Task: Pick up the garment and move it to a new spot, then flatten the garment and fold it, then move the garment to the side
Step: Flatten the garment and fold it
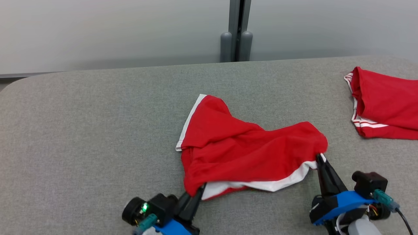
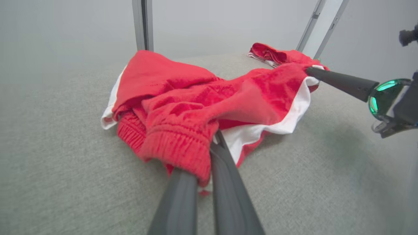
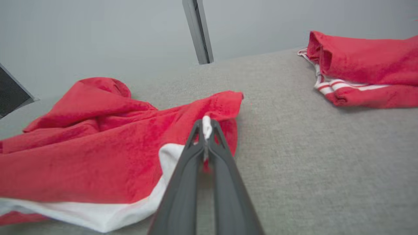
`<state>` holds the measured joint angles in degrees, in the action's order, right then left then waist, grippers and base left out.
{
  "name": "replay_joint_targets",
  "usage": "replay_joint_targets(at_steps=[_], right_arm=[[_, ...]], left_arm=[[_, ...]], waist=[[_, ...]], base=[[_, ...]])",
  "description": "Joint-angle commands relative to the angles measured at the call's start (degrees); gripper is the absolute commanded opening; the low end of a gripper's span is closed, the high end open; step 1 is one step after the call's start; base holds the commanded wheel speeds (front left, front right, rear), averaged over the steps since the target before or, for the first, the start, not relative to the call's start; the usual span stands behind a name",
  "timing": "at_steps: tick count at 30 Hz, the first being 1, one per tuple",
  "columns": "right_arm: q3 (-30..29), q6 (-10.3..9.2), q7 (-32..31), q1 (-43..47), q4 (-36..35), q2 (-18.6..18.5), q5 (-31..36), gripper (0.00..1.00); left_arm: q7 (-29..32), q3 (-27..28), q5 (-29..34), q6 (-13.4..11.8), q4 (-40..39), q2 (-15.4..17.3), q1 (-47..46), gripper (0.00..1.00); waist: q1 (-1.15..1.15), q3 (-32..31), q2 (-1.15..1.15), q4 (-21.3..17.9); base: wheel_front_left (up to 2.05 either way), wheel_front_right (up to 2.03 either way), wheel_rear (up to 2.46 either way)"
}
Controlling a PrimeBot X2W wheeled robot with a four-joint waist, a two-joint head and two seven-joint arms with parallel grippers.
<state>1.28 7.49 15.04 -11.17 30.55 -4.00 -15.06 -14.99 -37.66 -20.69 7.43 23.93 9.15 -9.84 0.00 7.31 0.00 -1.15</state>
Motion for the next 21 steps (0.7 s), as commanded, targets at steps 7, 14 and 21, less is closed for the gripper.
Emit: replay_joint_targets(at_steps=[7, 14, 21], right_arm=[[6.11, 0.01, 0.13, -8.17, -7.47, -2.34, -3.98, 0.0], [7.72, 0.01, -1.86, -27.2, -6.27, -3.15, -6.8, 0.0], [5.91, 0.01, -3.42, -50.89, 0.02, -2.91, -9.4, 0.0]], left_arm=[[1.15, 5.03, -1.58, -0.05, -8.98, 3.21, -8.56, 0.0], [5.49, 10.26, -3.14, 0.0, -11.71, 6.43, -26.03, 0.0], [8.27, 9.84, -3.56, 0.04, -7.95, 9.17, -48.09, 0.0]], waist=[[0.0, 1.18, 0.0, 0.08], [0.0, 6.65, 0.0, -0.37], [0.0, 15.21, 0.0, -1.43]], base=[[0.0, 0.0, 0.0], [0.0, 0.0, 0.0], [0.0, 0.0, 0.0]])
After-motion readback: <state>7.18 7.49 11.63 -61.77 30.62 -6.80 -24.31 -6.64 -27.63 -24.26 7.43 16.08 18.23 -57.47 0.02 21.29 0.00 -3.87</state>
